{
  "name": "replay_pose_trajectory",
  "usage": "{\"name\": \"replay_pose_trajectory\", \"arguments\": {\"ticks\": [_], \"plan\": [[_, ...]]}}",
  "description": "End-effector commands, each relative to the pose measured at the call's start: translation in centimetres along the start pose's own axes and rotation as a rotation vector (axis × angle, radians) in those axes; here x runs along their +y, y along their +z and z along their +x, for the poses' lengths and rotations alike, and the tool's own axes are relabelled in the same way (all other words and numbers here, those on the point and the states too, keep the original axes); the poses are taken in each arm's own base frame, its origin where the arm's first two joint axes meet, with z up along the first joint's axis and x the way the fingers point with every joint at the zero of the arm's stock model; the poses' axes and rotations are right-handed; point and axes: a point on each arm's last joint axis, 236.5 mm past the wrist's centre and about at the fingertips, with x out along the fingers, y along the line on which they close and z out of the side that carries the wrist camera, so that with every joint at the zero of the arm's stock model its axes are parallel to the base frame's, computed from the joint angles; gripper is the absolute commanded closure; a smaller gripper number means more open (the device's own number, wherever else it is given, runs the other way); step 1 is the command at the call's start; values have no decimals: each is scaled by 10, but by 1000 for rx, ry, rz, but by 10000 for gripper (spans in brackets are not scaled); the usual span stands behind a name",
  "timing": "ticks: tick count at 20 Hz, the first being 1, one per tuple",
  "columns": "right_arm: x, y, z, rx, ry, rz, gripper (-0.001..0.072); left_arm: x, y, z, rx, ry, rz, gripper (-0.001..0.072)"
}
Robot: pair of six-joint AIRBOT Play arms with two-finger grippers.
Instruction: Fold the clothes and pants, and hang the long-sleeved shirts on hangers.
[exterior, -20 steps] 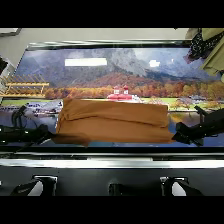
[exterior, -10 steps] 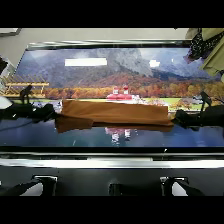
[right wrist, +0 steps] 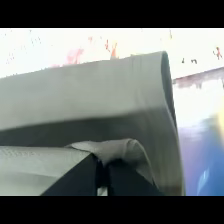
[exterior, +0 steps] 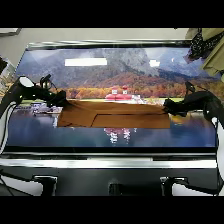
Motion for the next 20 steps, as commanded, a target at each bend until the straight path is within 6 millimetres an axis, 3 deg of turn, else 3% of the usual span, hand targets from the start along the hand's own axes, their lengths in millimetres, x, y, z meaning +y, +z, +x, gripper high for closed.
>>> {"name": "replay_pose_trajectory", "arguments": {"ticks": [1, 2, 4, 6, 8, 12, 13, 14, 17, 20], "plan": [[-2, 5, 19, 27, -3, 12, 554, 9, 8, 23, 59, -1, -7, 689], [-3, 3, 19, 33, -4, 14, 549, 10, 9, 24, 60, 0, -8, 646], [-4, 12, 3, 17, 2, 43, 220, 11, 17, 14, 37, -3, -8, 408], [-17, 30, -27, -34, 0, 71, 169, 8, 30, -8, 0, -10, 7, 391], [-41, 28, -45, -21, 3, 122, 96, 2, 46, -36, -58, -1, 39, 391], [-63, -3, -42, 130, 57, 95, 79, -7, 59, -84, -172, 83, 107, 372], [-63, -7, -35, 149, 70, 94, 79, -8, 59, -92, -188, 110, 106, 139], [-61, -11, -28, 163, 95, 93, 80, -6, 57, -99, -198, 141, 96, -3], [-58, -25, -10, 215, 124, 55, 121, -6, 46, -107, -175, 181, 112, -4], [-58, -19, 7, 179, 113, 35, 119, -7, 39, -105, -147, 181, 113, -4]]}}
